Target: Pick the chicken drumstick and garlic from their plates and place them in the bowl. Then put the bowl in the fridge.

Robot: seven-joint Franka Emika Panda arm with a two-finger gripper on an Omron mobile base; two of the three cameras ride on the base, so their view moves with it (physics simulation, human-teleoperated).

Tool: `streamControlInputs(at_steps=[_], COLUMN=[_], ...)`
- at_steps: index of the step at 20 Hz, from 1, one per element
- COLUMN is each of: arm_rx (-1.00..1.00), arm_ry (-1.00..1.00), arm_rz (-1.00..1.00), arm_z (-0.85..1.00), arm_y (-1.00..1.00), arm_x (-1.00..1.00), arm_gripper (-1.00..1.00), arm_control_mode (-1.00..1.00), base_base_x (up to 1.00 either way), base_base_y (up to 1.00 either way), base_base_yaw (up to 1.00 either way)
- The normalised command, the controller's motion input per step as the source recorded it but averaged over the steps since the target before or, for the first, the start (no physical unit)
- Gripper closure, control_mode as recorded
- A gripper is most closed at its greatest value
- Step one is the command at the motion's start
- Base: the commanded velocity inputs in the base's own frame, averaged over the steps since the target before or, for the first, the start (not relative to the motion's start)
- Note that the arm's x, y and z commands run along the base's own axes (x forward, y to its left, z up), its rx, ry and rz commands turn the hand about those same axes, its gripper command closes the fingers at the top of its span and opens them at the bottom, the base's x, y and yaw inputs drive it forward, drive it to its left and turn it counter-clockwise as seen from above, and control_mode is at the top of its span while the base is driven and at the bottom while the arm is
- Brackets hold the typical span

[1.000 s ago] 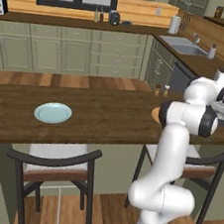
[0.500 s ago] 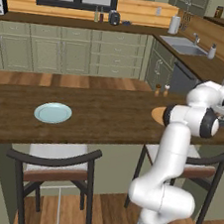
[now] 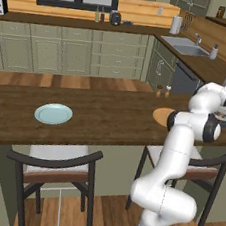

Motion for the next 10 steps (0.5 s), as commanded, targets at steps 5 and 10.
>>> streamControlInputs(at_steps=[5,10], arm_rx=[0.00,0.00], arm_ry=[0.01,0.03], arm_rz=[0.02,0.02], arm_z=[-0.15,-0.28], arm_y=[-0.08,-0.07], arm_x=[0.17,0.04], arm_gripper=[1.00,1.00], arm_control_mode=[-1.00,-1.00], base_base_x=[0.00,0.00], base_base_y=[0.00,0.00], base_base_yaw=[0.00,0.00])
